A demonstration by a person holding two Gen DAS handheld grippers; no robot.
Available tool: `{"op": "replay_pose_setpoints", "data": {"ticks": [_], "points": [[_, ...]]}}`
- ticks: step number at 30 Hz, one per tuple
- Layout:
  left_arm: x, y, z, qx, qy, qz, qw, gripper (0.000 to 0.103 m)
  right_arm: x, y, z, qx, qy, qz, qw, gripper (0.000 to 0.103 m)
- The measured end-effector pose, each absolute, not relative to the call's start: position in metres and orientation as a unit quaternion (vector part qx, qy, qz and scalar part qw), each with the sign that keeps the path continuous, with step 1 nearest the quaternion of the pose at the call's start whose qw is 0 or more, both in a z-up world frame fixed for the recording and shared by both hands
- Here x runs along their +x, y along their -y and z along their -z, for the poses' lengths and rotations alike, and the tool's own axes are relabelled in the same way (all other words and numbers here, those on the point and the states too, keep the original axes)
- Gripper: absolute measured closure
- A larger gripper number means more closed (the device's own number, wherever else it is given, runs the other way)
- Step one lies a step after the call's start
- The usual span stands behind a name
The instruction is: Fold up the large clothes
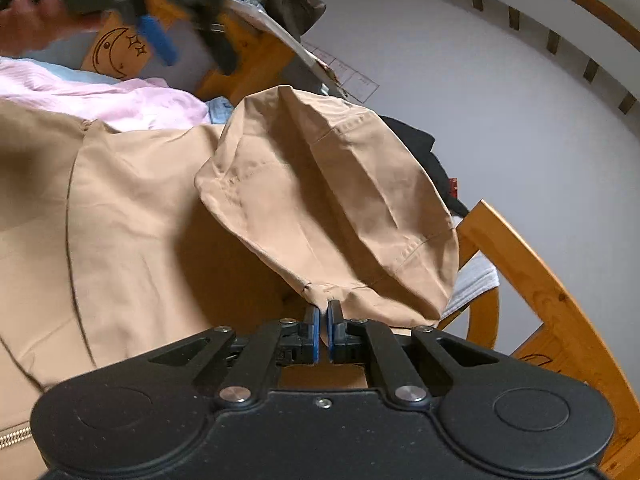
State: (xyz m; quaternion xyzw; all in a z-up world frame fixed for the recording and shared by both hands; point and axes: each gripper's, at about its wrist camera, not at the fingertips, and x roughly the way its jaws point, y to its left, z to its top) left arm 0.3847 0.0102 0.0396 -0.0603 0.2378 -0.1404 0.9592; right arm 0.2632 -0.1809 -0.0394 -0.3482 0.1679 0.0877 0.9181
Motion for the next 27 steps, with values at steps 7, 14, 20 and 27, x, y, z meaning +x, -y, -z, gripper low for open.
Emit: {"op": "replay_pose_setpoints", "data": {"ticks": [7, 14, 20, 27], "points": [[0.423, 0.072, -0.042, 0.193, -0.198, 0.151, 0.949, 0.005, 0.262, 0.183, 0.036, -0.338, -0.170, -0.099, 0.920, 0.100], [0.444, 0.147, -0.030, 0.295, -0.168, 0.149, 0.929, 0.012, 0.257, 0.188, 0.041, -0.335, -0.174, -0.112, 0.919, 0.100], [0.472, 0.161, -0.030, 0.242, -0.207, 0.138, 0.938, 0.089, 0.258, 0.194, 0.043, -0.324, -0.194, -0.129, 0.917, 0.091], [0.466, 0.129, -0.044, 0.204, -0.191, 0.175, 0.944, 0.097, 0.252, 0.196, 0.002, -0.203, -0.184, -0.188, 0.943, 0.076]]}}
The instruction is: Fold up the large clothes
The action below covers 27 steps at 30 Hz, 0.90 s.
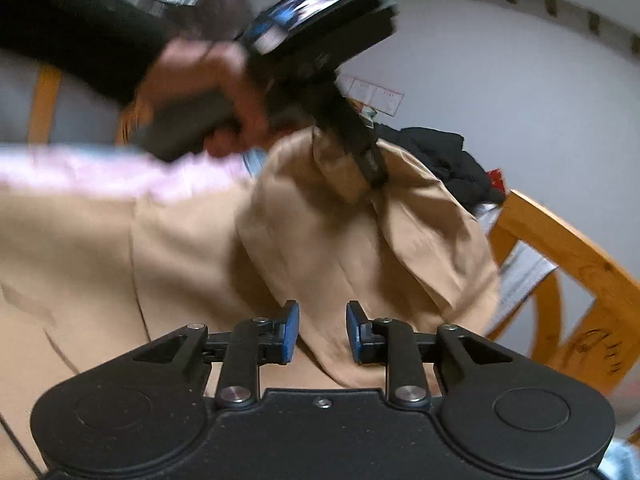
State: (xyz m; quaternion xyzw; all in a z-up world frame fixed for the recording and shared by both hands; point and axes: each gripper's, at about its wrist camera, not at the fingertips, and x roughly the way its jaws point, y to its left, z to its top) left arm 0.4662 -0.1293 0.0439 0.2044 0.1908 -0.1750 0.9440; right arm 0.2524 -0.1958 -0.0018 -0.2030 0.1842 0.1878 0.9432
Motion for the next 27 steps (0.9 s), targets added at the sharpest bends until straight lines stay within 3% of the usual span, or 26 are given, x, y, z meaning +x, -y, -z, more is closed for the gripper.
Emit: {"op": "replay_pose_setpoints", "data": {"ticks": [4, 8, 10, 14, 17, 24, 27], "points": [[0.460, 0.120, -0.049, 0.191, -0.184, 0.187, 0.946, 0.098, 0.300, 0.183, 0.011, -0.080, -0.240, -0.199, 0.947, 0.077], [0.450, 0.116, -0.055, 0.198, -0.175, 0.191, 0.945, 0.099, 0.353, 0.187, 0.045, 0.168, -0.318, -0.160, 0.919, 0.079], [0.446, 0.115, -0.058, 0.196, -0.172, 0.193, 0.946, 0.099, 0.369, 0.189, 0.056, 0.284, -0.313, -0.129, 0.897, 0.079], [0.438, 0.111, -0.064, 0.172, -0.159, 0.192, 0.953, 0.099, 0.405, 0.192, 0.062, 0.410, -0.244, -0.057, 0.877, 0.080], [0.432, 0.108, -0.063, 0.171, -0.153, 0.197, 0.953, 0.099, 0.410, 0.200, 0.072, 0.468, -0.206, -0.011, 0.859, 0.082], [0.403, 0.085, -0.051, 0.163, -0.143, 0.219, 0.951, 0.099, 0.312, 0.238, 0.089, 0.469, -0.278, -0.033, 0.838, 0.074], [0.374, 0.075, -0.041, 0.170, -0.133, 0.234, 0.948, 0.099, 0.310, 0.278, 0.098, 0.482, -0.301, -0.010, 0.823, 0.074]]}}
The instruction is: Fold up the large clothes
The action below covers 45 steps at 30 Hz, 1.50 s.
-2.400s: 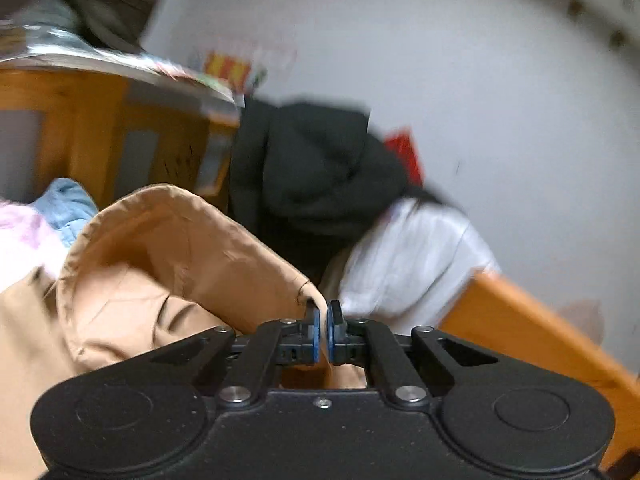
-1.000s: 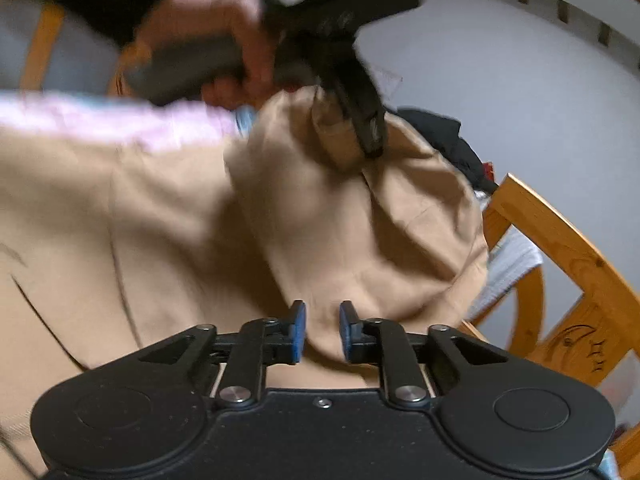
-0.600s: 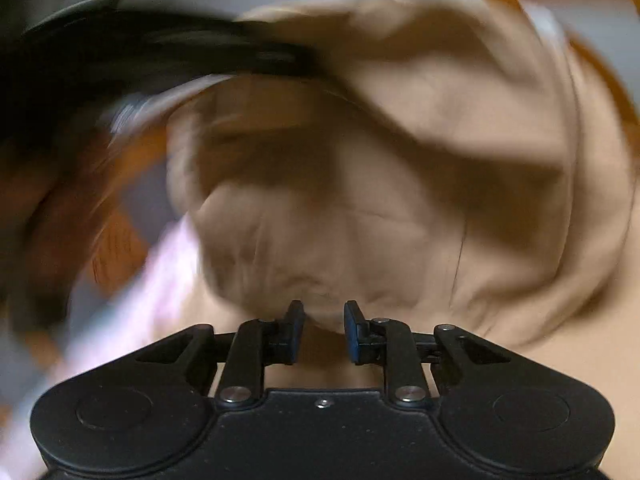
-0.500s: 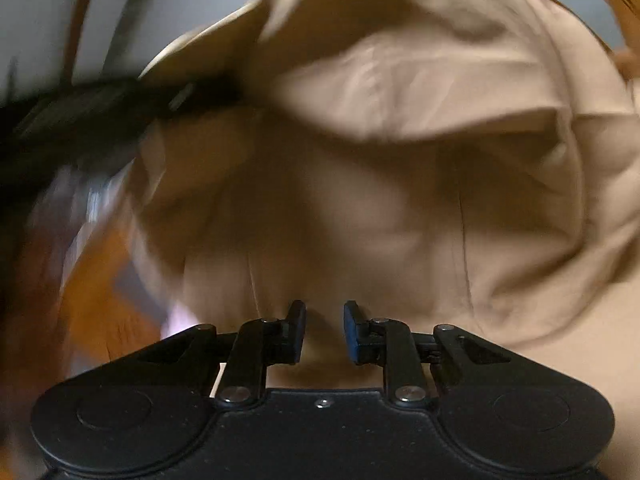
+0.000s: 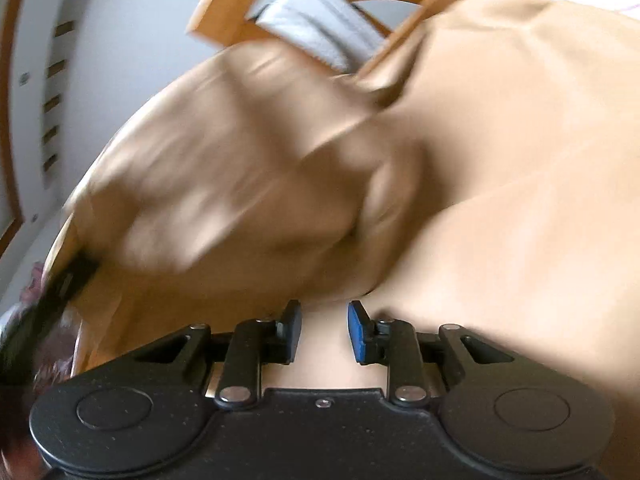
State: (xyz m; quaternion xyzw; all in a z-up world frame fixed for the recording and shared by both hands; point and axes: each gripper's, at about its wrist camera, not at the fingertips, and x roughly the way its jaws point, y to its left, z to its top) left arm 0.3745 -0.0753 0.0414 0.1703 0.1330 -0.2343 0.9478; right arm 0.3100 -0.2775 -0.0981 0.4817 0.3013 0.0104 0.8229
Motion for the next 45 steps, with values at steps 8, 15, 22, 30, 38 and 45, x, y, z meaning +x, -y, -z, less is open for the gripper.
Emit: {"op": "replay_pose_setpoints", "data": {"ticks": [8, 15, 22, 30, 38, 45], "points": [[0.300, 0.070, 0.021, 0.219, -0.163, 0.281, 0.920, 0.097, 0.322, 0.344, 0.075, 0.426, -0.278, -0.027, 0.861, 0.074], [0.294, 0.032, 0.029, 0.092, -0.255, 0.283, 0.920, 0.053, 0.264, 0.381, 0.079, 0.389, -0.335, -0.040, 0.857, 0.042], [0.322, -0.034, 0.012, -0.074, -0.304, 0.184, 0.932, 0.038, 0.286, 0.393, 0.074, 0.468, -0.310, -0.042, 0.827, 0.033], [0.389, -0.048, 0.027, -0.148, -0.407, 0.114, 0.894, 0.055, 0.359, 0.384, 0.081, 0.472, -0.341, 0.012, 0.813, 0.041], [0.409, -0.013, 0.026, -0.088, -0.397, 0.114, 0.906, 0.102, 0.364, 0.360, 0.057, 0.373, -0.324, 0.008, 0.869, 0.094], [0.434, 0.004, 0.052, -0.076, -0.413, 0.106, 0.901, 0.103, 0.333, 0.362, 0.046, 0.291, -0.275, 0.040, 0.915, 0.097]]}}
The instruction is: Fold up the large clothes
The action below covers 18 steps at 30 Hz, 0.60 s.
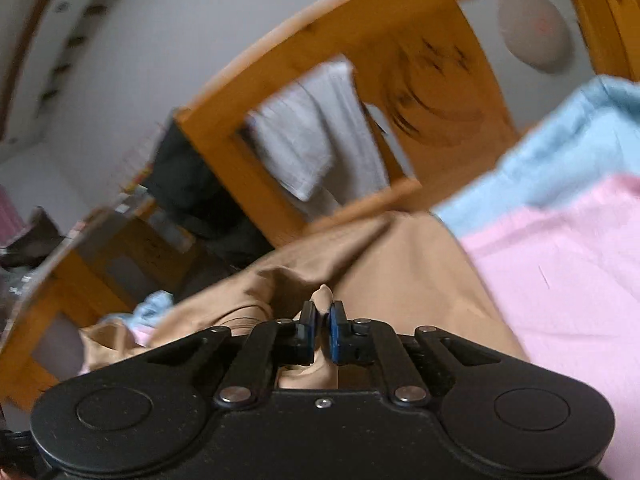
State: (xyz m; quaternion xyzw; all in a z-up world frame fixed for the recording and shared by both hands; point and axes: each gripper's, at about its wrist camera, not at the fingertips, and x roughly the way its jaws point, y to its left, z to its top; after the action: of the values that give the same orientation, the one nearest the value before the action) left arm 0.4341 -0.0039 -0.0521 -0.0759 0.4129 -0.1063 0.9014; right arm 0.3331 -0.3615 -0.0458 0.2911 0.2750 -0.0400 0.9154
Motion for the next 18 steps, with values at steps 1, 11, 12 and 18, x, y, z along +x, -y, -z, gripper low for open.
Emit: {"op": "replay_pose_setpoints", "data": {"ticks": [1, 11, 12, 18], "points": [[0.437, 0.001, 0.059, -0.084, -0.422, 0.105, 0.897, 0.103, 0.337, 0.362, 0.051, 0.280, -0.281, 0.048, 0.917, 0.097], [0.430, -0.003, 0.057, -0.077, -0.433, 0.123, 0.889, 0.099, 0.329, 0.359, 0.046, 0.239, -0.298, 0.044, 0.923, 0.096], [0.429, -0.005, 0.052, -0.089, -0.431, 0.117, 0.890, 0.096, 0.335, 0.364, 0.050, 0.245, -0.313, 0.048, 0.916, 0.091], [0.384, -0.007, 0.010, -0.059, -0.357, 0.133, 0.923, 0.054, 0.315, 0.337, 0.012, 0.119, -0.269, 0.027, 0.955, 0.074]]}}
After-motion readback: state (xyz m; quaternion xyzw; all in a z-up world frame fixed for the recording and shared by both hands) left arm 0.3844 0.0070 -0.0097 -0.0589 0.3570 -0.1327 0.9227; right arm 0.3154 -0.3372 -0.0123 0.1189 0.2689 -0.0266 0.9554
